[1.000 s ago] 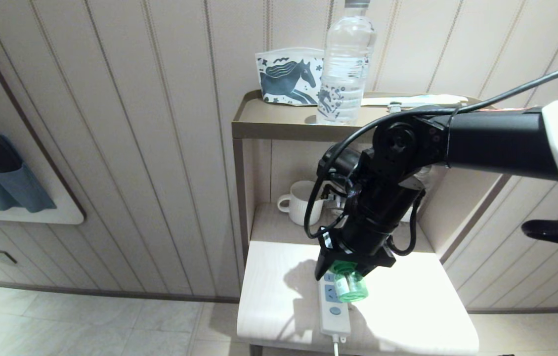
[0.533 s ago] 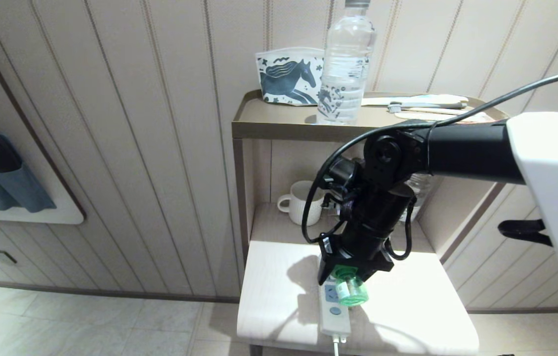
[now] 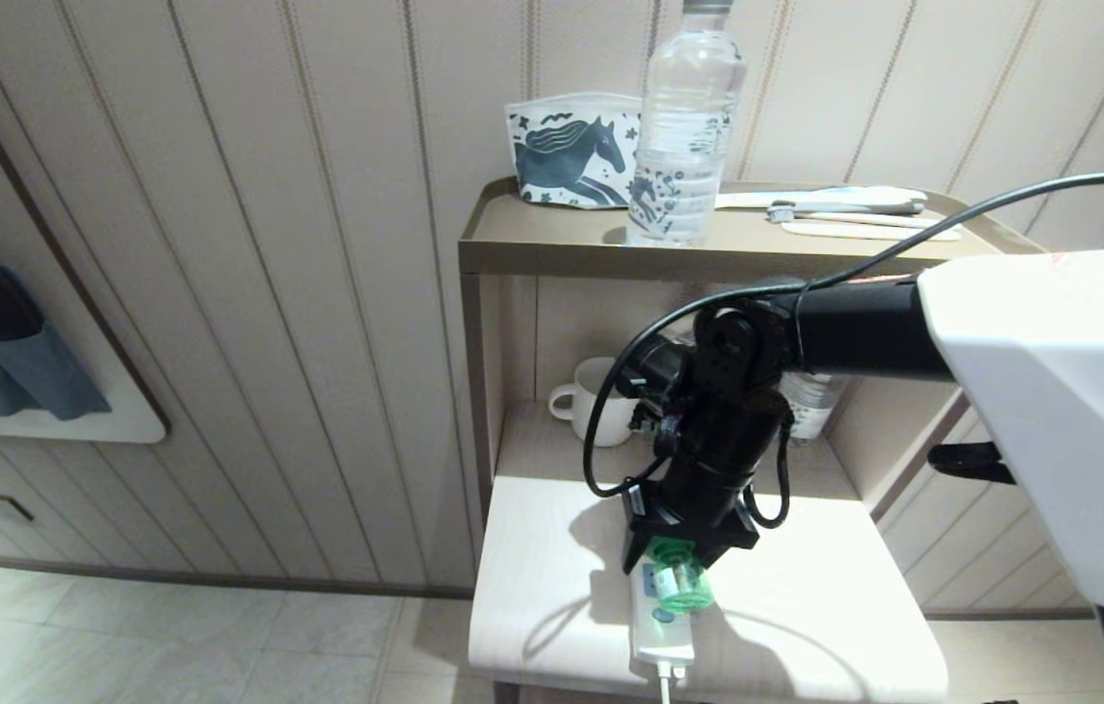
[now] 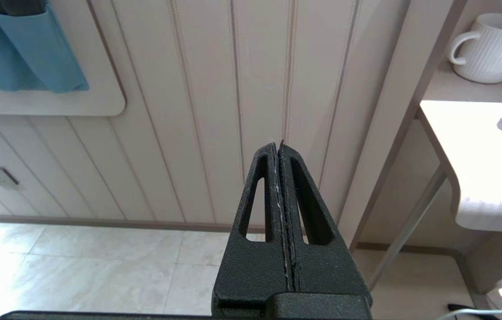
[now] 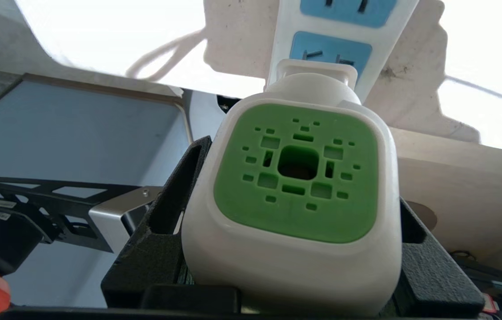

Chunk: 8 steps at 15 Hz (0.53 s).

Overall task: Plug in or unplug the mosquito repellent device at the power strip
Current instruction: Insert the plug into the socket

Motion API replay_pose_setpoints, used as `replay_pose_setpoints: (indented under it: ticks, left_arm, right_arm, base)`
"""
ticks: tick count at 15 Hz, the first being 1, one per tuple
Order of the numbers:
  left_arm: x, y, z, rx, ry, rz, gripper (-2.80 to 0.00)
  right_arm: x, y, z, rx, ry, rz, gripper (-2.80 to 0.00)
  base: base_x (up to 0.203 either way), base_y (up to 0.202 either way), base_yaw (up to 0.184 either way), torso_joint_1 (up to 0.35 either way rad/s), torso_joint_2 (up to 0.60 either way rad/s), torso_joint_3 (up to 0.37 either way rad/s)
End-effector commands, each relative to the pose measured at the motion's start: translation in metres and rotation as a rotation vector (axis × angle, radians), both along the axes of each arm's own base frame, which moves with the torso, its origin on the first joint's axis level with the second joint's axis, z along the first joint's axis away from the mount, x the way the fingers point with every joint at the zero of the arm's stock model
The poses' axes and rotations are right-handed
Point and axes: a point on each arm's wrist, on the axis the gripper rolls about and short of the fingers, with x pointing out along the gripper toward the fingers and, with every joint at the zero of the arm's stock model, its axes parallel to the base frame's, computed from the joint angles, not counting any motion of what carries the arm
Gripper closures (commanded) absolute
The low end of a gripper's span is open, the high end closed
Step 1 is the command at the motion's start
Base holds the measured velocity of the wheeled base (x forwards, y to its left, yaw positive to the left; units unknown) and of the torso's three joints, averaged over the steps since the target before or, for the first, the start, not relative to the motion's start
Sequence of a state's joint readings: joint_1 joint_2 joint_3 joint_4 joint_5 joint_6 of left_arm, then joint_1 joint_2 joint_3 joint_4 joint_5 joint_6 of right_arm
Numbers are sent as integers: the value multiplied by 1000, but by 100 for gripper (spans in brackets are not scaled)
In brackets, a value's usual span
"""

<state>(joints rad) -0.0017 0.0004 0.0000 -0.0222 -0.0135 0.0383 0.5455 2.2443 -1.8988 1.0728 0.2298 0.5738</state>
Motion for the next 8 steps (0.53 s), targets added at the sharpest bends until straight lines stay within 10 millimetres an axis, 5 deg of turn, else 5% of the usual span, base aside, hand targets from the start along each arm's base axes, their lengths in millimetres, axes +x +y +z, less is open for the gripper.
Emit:
replay_pose_setpoints:
  ticks: [1,8]
  left_arm:
    - [0,0,0,0,-1,0,0]
    - [0,0,0,0,-1,0,0]
  right_arm:
    - [1,1,-4,-6,14,-2,0]
    - [12,-10,4,15,-22,-36,0]
  base:
    - [0,0,0,0,0,0]
    - [0,0,0,0,0,0]
